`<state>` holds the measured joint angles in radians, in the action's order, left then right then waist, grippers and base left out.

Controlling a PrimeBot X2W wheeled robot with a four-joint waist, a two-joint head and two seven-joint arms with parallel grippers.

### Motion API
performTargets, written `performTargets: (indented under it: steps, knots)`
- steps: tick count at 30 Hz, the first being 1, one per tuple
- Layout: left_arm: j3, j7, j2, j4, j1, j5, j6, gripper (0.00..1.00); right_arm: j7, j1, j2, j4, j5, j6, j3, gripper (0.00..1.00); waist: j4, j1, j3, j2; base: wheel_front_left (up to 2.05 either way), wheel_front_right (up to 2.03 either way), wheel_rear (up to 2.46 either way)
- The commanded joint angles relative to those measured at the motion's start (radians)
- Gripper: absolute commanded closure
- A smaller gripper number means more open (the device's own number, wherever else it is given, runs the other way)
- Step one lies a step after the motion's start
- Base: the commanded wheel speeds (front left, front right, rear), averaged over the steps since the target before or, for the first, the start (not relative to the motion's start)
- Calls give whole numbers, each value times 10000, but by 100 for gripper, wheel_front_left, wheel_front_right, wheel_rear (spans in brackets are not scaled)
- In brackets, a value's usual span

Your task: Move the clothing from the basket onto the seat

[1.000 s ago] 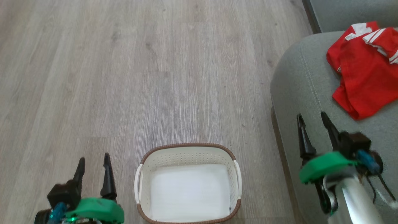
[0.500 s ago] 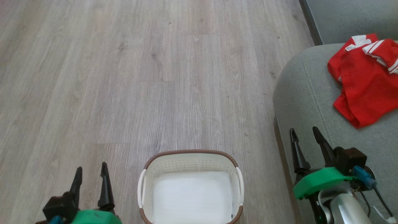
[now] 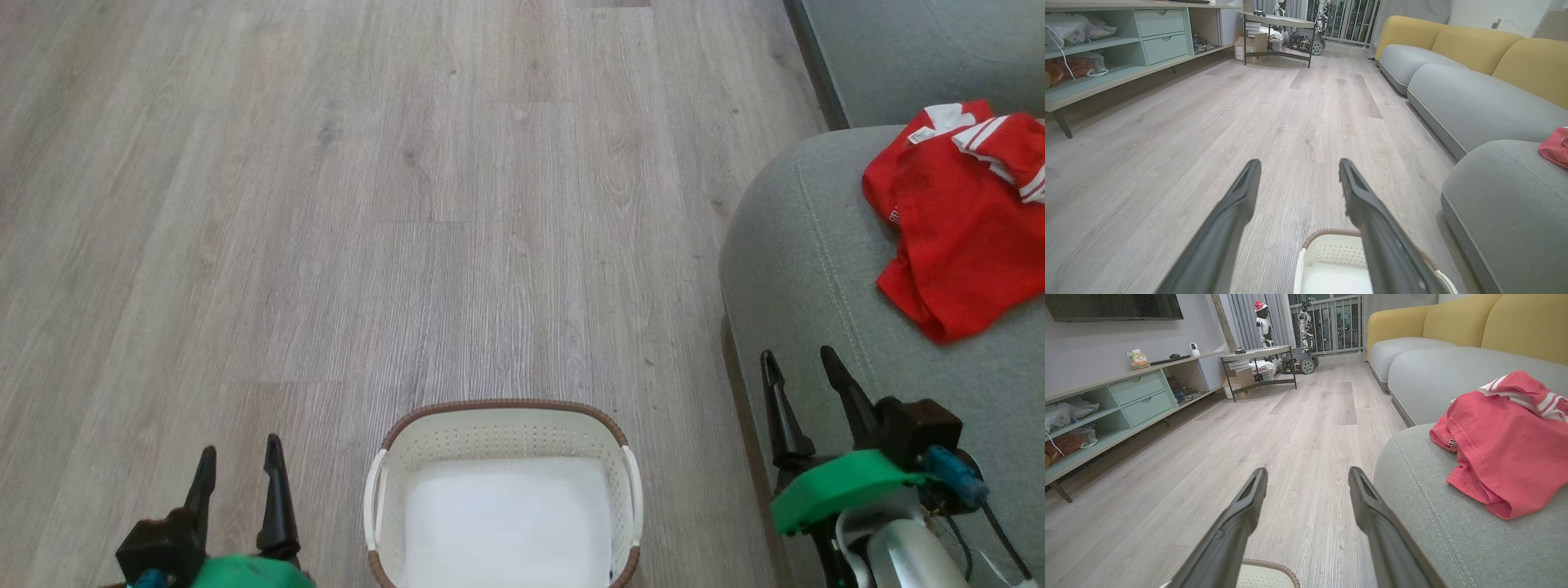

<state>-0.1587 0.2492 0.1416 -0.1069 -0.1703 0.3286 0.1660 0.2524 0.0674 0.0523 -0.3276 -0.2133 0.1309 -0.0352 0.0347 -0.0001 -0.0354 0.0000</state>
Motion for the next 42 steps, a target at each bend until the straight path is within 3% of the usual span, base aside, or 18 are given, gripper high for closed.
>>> performTargets:
  steps: [1, 15, 16, 20, 42]
  knots:
    - [376, 126, -3, 246, 322, -108, -69, 0, 93, 247, -20, 272, -84, -2, -231, 0, 0, 1, -5, 0, 0, 0, 0]
    - [423, 126, -70, 56, 315, -232, -205, 0, 93, 192, -20, 151, -91, -2, -233, 0, -24, 1, -44, 0, 0, 0, 0]
    - [47, -16, -96, -277, 1, -84, -169, 100, -4, -2, 0, -192, -79, 2, -13, 100, -22, 1, -47, 0, 0, 0, 0]
    - [22, -47, -223, -826, -104, -4, -179, 100, -61, -211, 0, -725, -161, 2, -18, 100, -25, 1, -46, 0, 0, 0, 0]
    - [458, -635, -323, -943, 391, 2176, -649, 100, -665, -113, -3, -457, -2489, 1, 233, 100, -79, 1, 26, 0, 0, 0, 0]
